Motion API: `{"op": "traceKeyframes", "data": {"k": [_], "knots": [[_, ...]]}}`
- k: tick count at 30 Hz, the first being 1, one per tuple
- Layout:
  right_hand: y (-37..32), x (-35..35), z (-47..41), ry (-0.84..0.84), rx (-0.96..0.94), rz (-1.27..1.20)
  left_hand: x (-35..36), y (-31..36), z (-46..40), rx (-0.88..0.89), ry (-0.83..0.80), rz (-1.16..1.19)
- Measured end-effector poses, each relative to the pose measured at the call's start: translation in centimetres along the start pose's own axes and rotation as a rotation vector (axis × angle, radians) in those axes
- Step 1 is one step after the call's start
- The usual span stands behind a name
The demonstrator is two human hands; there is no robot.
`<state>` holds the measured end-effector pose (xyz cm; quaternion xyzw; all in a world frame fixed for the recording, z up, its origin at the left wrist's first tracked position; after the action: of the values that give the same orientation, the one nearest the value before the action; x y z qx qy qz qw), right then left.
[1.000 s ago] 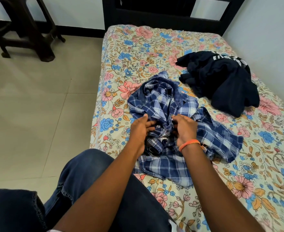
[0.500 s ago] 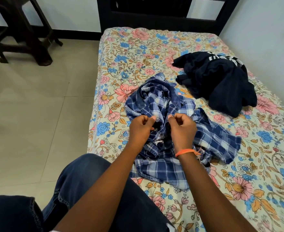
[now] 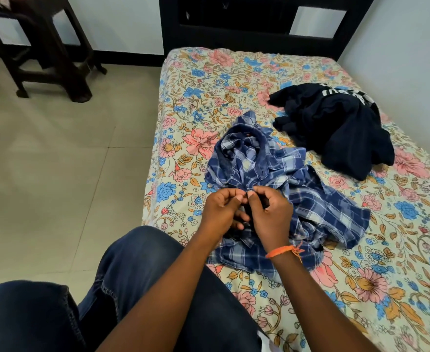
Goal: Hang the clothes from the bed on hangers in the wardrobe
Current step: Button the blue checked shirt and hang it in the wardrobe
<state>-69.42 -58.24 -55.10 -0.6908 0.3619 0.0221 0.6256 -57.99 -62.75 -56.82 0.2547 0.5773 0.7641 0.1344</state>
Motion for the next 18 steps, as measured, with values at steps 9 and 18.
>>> {"op": "traceKeyframes", "data": {"k": [9, 18], "knots": [[-0.1, -0.4, 0.6, 0.038, 0.047, -0.058, -0.2, -0.4, -0.1, -0.037, 0.022, 0.091], [-0.2, 1.0, 2.0, 0.013, -0.312, 0.376, -0.8, -0.5, -0.1, -0.017, 0.065, 0.041]]}}
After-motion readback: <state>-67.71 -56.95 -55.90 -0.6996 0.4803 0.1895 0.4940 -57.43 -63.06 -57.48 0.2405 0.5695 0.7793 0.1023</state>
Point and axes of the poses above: each hand's wrist, its own z-axis away from the middle knuckle, its own x-axis out of the palm, y = z × x, the point moved 3 cm from there along -z, towards the middle knuckle, and after that the axes turned 12 degrees about -y, right-handed, at the moved point
